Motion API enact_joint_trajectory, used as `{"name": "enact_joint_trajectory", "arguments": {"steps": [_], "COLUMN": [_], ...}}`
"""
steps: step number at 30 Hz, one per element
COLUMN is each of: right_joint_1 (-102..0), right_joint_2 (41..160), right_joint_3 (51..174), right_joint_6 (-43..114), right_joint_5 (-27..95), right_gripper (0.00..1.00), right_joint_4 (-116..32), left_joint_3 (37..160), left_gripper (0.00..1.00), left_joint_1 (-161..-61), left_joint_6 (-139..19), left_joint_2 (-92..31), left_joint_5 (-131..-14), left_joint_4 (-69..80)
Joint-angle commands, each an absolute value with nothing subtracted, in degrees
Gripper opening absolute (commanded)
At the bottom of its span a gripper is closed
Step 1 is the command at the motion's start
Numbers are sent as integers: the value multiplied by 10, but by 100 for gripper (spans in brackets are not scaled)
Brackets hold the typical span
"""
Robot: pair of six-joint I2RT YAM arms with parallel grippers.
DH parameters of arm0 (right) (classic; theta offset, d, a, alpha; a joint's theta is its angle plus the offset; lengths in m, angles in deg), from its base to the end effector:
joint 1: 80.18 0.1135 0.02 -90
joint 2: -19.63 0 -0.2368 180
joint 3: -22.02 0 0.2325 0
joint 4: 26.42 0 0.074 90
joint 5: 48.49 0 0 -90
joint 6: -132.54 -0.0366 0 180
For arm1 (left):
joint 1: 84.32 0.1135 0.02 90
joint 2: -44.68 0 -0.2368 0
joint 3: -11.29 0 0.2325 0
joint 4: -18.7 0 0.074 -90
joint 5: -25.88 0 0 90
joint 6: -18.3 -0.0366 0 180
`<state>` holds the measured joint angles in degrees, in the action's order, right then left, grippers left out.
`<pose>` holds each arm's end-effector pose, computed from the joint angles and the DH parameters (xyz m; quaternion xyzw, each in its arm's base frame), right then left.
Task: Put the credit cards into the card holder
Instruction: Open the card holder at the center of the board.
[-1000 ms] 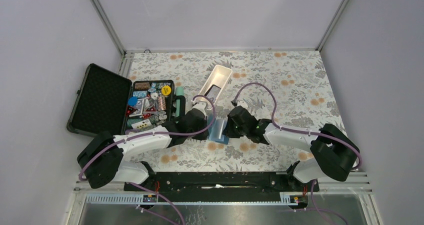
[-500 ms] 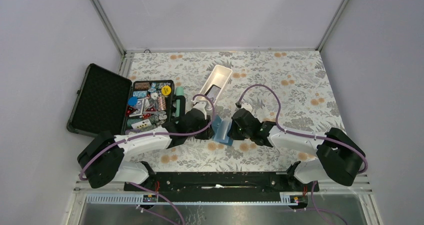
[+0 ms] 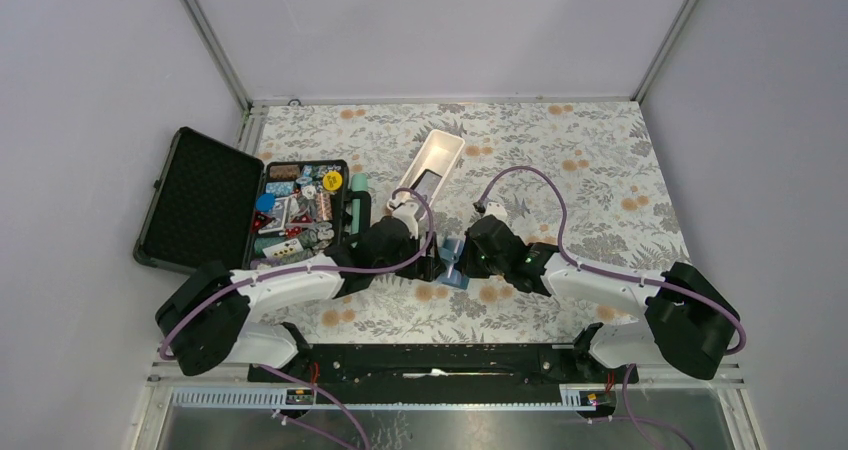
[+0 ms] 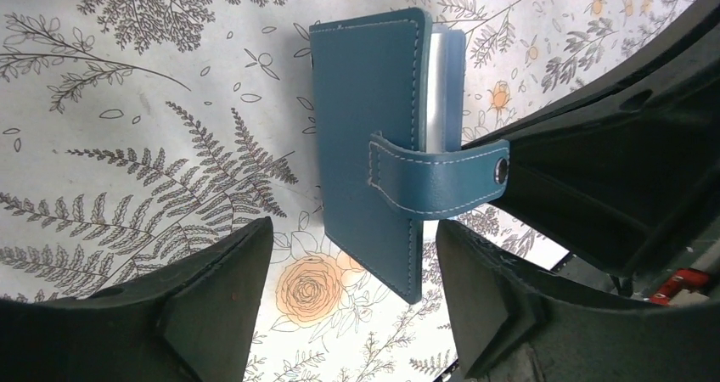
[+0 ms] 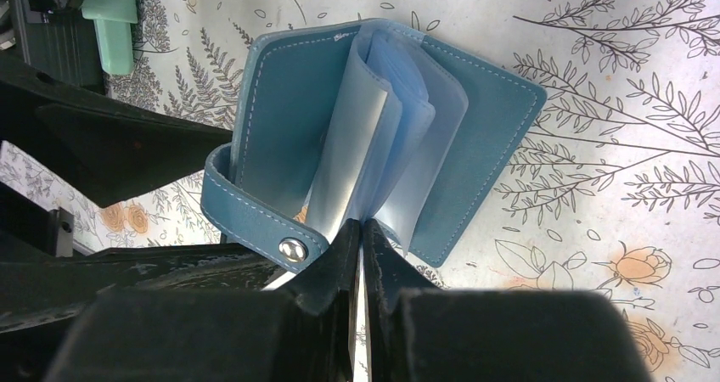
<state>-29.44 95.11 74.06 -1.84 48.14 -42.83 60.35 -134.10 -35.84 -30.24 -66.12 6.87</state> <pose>0.1670 0.1976 0.1795 -0.0257 0.9042 0.2769 0.3242 0.1638 -0.1956 0.1731 0.1164 0.8899 -0.3111 0.3126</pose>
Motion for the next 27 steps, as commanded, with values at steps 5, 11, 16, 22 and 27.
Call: {"name": "enact_joint_trajectory", "arguments": {"steps": [5,11,16,22,27], "right_joint_1": [-289,-289,-289,-289,-289], "right_joint_2": [941,939,933,938,945], "right_joint_3": [749,745,739,733,729], "right_joint_6": [-25,-29,-29,-30,-23], "right_joint_5": [494,496,503,529,584], "right_gripper": [0,0,0,0,2], "right_joint_4": [-419,-420,-420,-437,-485], "left_joint_3": [637,641,637,630,617], "left_gripper": [77,56,26,6,0], "left_joint_1": [-1358,-1362,-1363,-1362,-1360], "left_joint_6": [-378,-380,-365,-335,-319], "left_joint_2": [-340,-355,-353,-348,-345], "left_joint_5": [-677,-670,-648,-643,-630], "left_joint_4": [113,110,102,95,108]}}
